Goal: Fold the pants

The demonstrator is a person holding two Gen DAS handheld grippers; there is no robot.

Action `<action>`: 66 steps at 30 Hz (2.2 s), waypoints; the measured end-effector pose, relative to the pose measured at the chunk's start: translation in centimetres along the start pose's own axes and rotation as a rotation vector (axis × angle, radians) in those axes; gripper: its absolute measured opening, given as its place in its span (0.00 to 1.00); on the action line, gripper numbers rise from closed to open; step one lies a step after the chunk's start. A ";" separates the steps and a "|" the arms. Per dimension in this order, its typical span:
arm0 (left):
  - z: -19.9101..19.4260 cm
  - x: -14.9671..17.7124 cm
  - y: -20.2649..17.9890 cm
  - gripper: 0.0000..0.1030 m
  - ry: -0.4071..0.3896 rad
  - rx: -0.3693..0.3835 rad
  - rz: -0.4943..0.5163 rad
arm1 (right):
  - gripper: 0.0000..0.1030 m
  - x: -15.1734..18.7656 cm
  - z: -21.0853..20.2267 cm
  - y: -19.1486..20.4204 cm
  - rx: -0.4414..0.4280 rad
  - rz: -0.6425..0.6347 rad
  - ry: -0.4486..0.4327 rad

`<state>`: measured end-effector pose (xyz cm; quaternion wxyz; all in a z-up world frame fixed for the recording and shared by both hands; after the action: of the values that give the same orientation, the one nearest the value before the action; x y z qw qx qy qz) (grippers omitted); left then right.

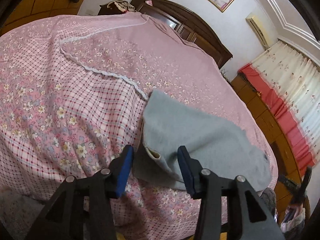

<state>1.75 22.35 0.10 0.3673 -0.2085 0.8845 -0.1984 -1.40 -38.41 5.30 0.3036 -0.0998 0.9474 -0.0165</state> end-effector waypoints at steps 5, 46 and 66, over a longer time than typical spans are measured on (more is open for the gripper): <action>0.7 -0.4 -0.2 0.12 -0.001 0.002 -0.045 | 0.28 2.1 4.0 -9.6 -0.373 0.469 0.126; 4.9 -3.8 -0.9 0.12 -0.036 -0.127 -0.043 | 0.25 -0.4 12.0 -10.1 -0.463 0.486 0.117; 6.1 -7.1 -16.4 0.63 -0.029 -0.050 0.382 | 0.30 -8.2 5.2 -3.8 -0.448 0.134 0.006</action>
<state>14.41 11.09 8.45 0.4055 -0.0489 0.9073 -0.1000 8.80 -40.38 6.11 0.2714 -0.1012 0.9329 0.2140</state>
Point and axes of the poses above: each gripper's, at about its wrist camera, not at the fingertips, and z roughly the way its jaws point, y to its left, x to its underside, the point moved 3 cm from there along z, roughly the way its jaws point, and after that the axes turned 3 degrees about y, right-handed, at the moved point
